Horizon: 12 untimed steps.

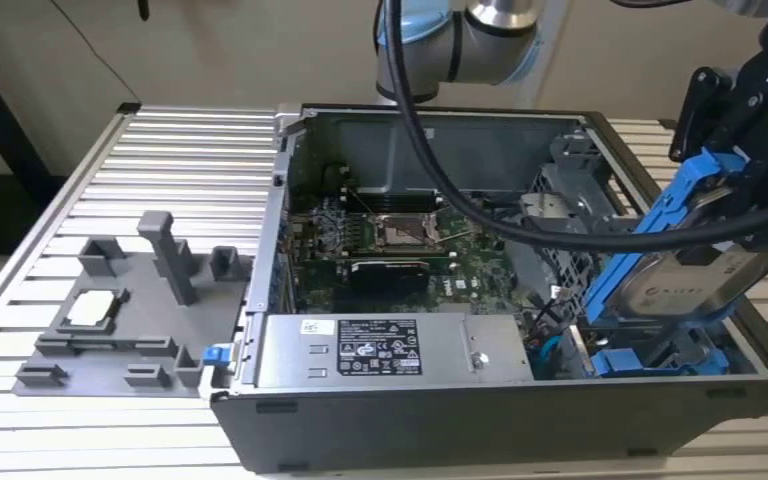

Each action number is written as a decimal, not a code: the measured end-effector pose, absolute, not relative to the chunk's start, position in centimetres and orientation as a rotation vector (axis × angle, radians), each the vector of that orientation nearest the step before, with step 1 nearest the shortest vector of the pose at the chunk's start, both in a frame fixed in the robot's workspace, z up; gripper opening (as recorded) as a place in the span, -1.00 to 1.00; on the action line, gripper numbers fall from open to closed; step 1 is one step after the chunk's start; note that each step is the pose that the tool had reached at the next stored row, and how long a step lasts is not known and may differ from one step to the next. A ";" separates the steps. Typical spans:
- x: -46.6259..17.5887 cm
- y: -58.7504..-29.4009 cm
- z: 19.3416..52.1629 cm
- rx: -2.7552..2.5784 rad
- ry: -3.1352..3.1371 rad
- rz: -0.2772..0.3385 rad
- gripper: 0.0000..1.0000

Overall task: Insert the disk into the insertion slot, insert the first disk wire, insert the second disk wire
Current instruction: 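Insert the disk into the insertion slot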

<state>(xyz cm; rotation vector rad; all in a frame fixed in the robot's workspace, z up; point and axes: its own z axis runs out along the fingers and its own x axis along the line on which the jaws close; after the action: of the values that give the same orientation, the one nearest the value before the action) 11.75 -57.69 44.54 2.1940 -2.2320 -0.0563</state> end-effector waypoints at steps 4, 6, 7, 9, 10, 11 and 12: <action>11.9 -57.7 43.8 2.196 -2.234 -0.061 -0.35; 12.1 -57.7 43.5 2.197 -2.234 -0.062 -0.35; 12.2 -57.7 43.4 2.197 -2.235 -0.063 -0.35; 12.3 -57.7 43.1 2.198 -2.235 -0.065 -0.35; 12.4 -57.7 42.9 2.198 -2.236 -0.066 -0.35; 12.4 -57.7 42.8 2.198 -2.236 -0.066 -0.35; 12.5 -57.7 42.7 2.198 -2.236 -0.066 -0.35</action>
<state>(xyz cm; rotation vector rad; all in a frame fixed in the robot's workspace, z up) 12.46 -57.74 42.70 2.1985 -2.2358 -0.0661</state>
